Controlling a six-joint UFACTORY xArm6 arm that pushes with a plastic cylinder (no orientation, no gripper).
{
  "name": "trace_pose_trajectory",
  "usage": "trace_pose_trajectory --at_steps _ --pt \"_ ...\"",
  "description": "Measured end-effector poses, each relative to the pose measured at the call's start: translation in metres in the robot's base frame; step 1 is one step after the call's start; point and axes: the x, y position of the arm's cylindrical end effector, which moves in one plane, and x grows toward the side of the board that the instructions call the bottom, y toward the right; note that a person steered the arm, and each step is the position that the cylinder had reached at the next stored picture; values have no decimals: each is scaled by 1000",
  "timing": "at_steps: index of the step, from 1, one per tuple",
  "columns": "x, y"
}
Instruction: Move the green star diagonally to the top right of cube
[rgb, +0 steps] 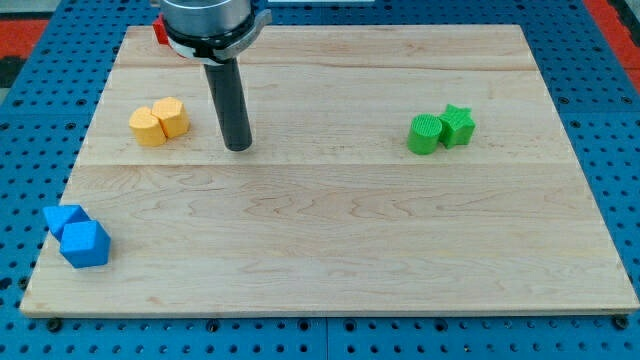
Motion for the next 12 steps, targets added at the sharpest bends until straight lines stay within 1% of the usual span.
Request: trace_pose_trajectory --at_steps 4,12 --pt "0 3" --pt "0 38"
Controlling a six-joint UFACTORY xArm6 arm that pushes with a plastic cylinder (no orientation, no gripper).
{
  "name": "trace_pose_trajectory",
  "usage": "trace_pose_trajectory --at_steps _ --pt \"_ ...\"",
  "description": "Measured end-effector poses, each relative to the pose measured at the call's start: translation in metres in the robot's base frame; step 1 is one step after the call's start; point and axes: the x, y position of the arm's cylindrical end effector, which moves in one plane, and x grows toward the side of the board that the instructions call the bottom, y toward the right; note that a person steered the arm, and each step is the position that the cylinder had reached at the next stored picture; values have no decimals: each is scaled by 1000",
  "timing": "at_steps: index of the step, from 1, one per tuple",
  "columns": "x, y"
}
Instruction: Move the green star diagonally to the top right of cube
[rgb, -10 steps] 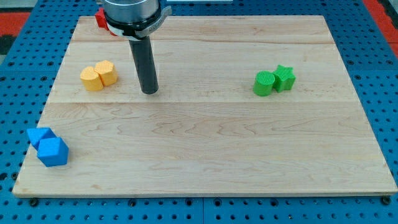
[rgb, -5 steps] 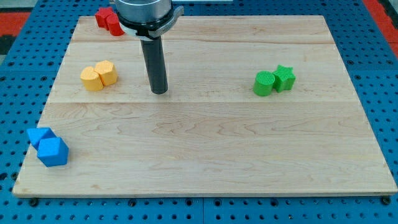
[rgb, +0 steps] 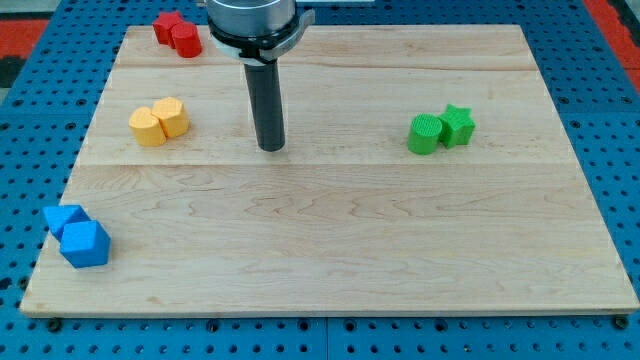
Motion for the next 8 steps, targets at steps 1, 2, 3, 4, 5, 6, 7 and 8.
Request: trace_pose_trajectory --at_steps 1,2,3,4,5,6,7,8 --pt "0 5" --pt "0 13" --pt "0 27" --pt "0 42" --pt "0 56" --pt "35 86" --pt "56 128" --pt "33 163"
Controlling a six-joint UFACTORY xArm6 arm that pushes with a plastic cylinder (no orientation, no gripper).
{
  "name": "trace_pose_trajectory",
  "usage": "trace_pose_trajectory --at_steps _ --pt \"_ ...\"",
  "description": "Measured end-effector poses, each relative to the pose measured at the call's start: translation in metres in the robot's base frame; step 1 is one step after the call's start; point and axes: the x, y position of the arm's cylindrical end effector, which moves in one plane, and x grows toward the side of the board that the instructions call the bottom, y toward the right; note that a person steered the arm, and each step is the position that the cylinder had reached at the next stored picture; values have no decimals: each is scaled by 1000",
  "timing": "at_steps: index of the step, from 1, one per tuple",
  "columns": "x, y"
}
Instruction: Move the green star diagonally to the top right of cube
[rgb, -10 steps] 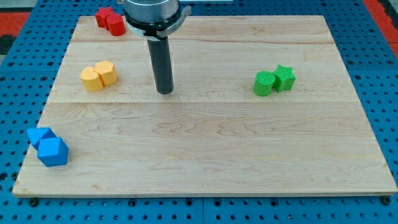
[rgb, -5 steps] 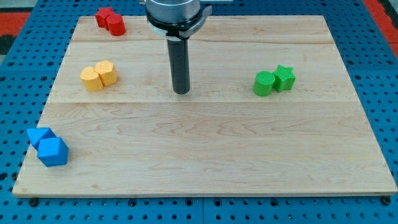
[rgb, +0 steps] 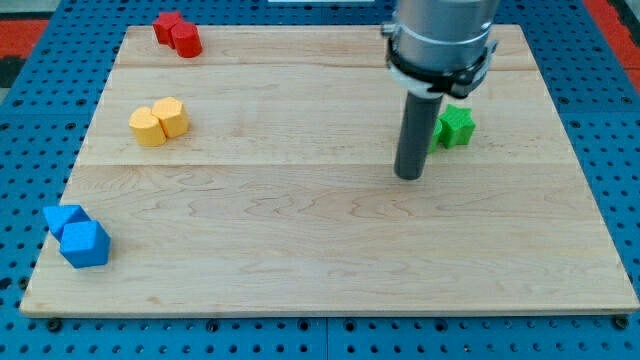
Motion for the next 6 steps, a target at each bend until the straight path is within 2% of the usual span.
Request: trace_pose_trajectory --at_steps 1,3,4,5,6 --pt "-24 15" --pt "-25 82" --pt "-41 107" --pt "-62 83" --pt "-88 10"
